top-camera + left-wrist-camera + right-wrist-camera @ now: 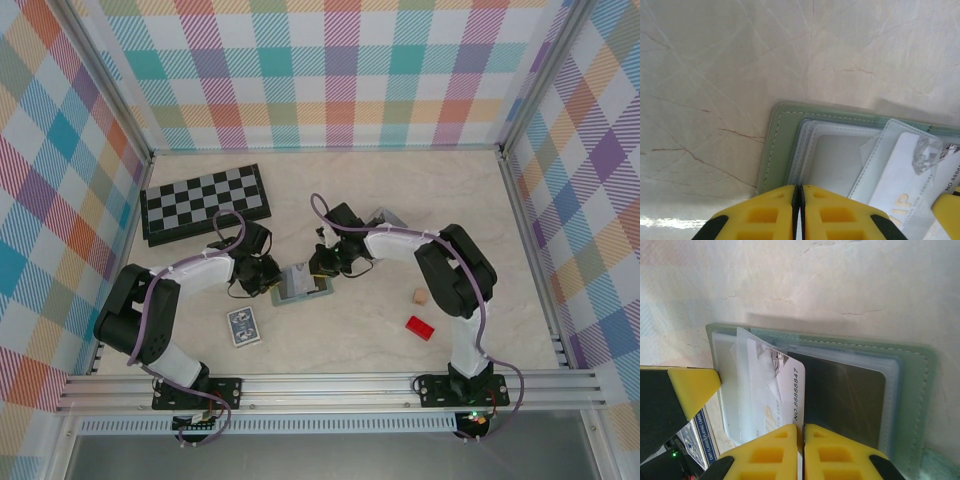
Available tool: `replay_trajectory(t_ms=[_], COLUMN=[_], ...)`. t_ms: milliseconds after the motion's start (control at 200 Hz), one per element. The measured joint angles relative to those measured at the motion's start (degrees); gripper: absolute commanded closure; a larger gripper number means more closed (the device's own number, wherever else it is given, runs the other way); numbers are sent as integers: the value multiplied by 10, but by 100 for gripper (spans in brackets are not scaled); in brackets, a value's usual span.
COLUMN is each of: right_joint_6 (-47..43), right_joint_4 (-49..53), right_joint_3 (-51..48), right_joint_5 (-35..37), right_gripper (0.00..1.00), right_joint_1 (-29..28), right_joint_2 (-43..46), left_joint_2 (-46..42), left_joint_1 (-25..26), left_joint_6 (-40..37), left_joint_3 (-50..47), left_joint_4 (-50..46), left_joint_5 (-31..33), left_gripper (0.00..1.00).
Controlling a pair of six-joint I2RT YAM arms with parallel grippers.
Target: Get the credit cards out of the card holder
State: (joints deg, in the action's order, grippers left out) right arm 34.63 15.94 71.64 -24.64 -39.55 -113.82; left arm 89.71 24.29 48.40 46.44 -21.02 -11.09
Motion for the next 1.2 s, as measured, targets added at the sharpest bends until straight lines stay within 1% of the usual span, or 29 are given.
replay_trajectory(t_ms=[170,245,410,555,755,960,1200], right_joint_6=[0,0,0,0,0,0,-8], right_joint_4=[-5,-5,-9,-14,-14,-14,-46], right_joint_3=[-11,-15,-15,-15,-15,-16,-74], right_joint_5=[2,2,-2,-11,-14,-13,-15], right_gripper=[93,93,93,93,93,93,95], right_joint_1=[2,5,5,6,6,11,36], right_joint_2=[10,19,24,24,22,22,52], left_joint_2=[-7,-17,-24,0,44,51,51], left_joint_1=[1,1,1,10,23,23,23], left_joint_6=[-3,-5,-4,-7,-20,-35,-43], left_joint_3=[8,8,7,9,15,26,26], left_joint_4=[-16,-10,52,72,73,58,58], left_joint_5=[5,-3,-56,-73,-76,-74,-74], left_gripper=[83,81,84,86,89,91,85])
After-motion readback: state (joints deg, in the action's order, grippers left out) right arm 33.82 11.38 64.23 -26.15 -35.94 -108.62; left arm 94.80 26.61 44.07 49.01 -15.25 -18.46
